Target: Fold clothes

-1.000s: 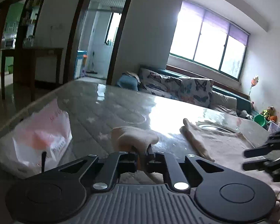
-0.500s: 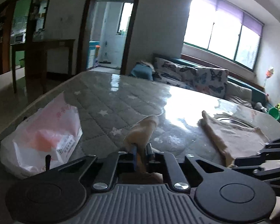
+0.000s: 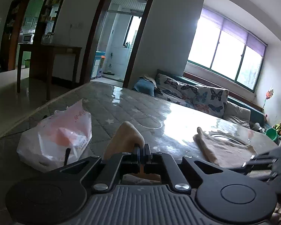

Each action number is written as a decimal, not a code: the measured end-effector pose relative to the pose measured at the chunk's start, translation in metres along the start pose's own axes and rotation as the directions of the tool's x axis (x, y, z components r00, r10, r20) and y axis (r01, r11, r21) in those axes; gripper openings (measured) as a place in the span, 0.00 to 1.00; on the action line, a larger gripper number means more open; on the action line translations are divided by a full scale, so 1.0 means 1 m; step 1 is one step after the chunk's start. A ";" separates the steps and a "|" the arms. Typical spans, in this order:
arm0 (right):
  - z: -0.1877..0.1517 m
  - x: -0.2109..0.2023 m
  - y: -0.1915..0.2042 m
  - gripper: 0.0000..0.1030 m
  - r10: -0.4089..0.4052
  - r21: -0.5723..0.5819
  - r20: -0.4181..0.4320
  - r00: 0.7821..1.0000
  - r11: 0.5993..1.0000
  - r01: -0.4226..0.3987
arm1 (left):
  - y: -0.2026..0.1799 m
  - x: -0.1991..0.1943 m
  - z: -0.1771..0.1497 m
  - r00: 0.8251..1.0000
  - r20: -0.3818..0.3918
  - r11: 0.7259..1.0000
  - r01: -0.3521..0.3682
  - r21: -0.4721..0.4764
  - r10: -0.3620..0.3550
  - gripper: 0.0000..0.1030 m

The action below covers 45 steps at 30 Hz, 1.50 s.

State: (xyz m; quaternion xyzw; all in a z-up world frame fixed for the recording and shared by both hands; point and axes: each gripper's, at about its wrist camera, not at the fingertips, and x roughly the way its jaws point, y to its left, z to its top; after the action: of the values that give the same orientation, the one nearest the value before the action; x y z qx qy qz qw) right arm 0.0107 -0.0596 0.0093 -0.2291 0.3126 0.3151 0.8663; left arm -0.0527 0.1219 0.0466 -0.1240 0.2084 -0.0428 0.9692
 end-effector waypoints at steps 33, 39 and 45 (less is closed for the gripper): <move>-0.141 -0.127 -0.125 0.15 -0.108 0.510 -0.038 0.993 0.853 0.112 | -0.143 -0.003 -0.046 0.925 -0.236 0.793 0.378 0.478 -0.299 0.41; -0.142 -0.148 -0.134 0.21 -0.169 0.540 -0.012 0.986 0.828 0.148 | -0.165 0.048 -0.032 0.897 -0.269 0.732 0.443 0.518 -0.352 0.41; -0.146 -0.159 -0.135 0.21 -0.168 0.564 0.008 0.986 0.815 0.134 | -0.167 0.087 -0.021 0.811 -0.396 0.591 0.585 0.555 -0.431 0.41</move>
State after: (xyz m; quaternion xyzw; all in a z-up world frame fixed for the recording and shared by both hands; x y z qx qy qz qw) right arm -0.0511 -0.3045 0.0432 0.0205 0.3474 0.1460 0.9261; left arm 0.0129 -0.0558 0.0372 0.1740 0.2410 -0.4024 0.8659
